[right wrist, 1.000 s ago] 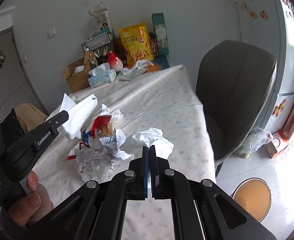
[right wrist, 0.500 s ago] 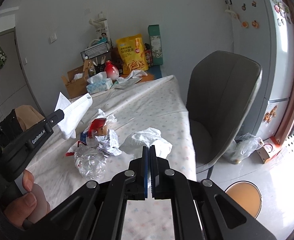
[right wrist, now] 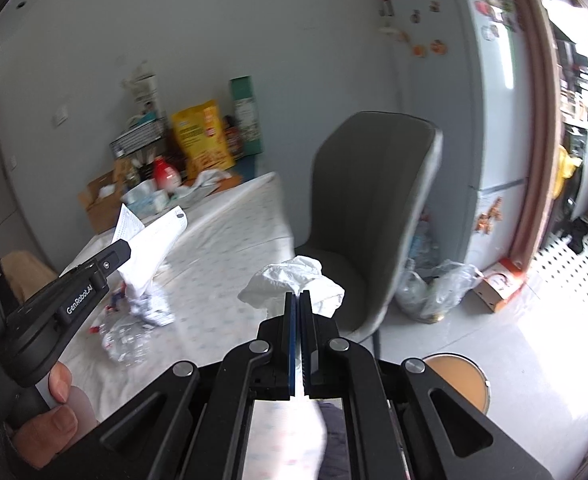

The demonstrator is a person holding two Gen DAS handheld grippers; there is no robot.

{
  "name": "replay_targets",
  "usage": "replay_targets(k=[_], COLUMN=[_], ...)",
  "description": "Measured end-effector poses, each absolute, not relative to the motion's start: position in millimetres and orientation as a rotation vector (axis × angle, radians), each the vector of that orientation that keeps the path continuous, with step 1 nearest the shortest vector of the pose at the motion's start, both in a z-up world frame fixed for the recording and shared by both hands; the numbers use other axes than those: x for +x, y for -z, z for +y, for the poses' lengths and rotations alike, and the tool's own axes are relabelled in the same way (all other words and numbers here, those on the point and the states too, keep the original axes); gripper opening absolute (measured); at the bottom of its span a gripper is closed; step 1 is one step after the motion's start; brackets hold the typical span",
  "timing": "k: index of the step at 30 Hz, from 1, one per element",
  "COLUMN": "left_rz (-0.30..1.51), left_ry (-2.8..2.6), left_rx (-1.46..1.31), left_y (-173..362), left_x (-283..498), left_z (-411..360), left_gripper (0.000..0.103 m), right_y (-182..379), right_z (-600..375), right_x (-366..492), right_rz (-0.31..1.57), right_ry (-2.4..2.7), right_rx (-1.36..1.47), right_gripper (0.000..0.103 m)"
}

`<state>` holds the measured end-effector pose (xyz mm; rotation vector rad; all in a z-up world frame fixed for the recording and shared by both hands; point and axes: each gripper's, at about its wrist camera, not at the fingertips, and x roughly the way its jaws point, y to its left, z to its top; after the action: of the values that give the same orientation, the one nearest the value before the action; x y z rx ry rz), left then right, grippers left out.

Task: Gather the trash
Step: 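Carry the white tissue in the left tool toward the cream bucket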

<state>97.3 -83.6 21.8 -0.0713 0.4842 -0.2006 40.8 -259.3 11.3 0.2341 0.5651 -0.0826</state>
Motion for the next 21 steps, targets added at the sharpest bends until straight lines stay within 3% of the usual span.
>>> replay_targets(k=[21], left_rz=[0.658], left_ry=[0.499], left_rx=[0.08], left_y=[32], left_x=[143], left_z=[-272], left_gripper=[0.004], right_y=[46], right_z=[-417], right_x=[37], right_rz=[0.636], right_ry=[0.351], right_rx=[0.408], right_gripper=[0.003])
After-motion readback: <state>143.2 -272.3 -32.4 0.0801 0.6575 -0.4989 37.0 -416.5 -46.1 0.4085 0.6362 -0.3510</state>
